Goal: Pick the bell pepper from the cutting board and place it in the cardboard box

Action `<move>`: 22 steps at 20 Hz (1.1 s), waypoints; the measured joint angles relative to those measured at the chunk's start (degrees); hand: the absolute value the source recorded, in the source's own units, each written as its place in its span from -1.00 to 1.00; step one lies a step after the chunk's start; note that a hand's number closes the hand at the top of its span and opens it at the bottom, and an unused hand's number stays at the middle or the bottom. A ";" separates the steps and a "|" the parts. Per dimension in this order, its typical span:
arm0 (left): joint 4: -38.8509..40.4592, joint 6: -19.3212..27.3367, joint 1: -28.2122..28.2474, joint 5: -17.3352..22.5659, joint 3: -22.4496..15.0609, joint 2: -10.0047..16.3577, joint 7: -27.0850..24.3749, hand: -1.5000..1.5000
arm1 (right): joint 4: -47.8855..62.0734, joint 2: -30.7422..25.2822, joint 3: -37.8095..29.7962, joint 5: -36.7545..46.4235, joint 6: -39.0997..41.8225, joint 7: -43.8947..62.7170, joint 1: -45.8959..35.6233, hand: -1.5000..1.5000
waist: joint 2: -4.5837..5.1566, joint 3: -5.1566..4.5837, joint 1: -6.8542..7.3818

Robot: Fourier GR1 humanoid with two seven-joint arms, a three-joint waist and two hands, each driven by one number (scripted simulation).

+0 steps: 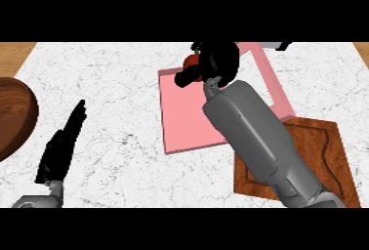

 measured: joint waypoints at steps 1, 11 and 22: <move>-0.70 -0.21 0.29 -0.02 -0.09 0.07 0.41 0.00 | 2.19 -0.01 1.00 -0.95 -2.40 -0.49 -0.02 -1.00 | 0.02 0.01 0.22; -0.50 -0.20 1.06 -0.88 -0.17 -1.14 -0.30 0.00 | 13.56 0.02 -1.51 -8.61 -22.81 -10.40 -3.75 -1.00 | 0.10 0.05 0.26; -0.74 -0.90 1.89 -0.01 2.53 0.09 0.30 0.00 | -0.15 -2.08 -10.56 -14.53 -36.62 -20.82 4.34 -1.00 | -0.59 0.07 -2.16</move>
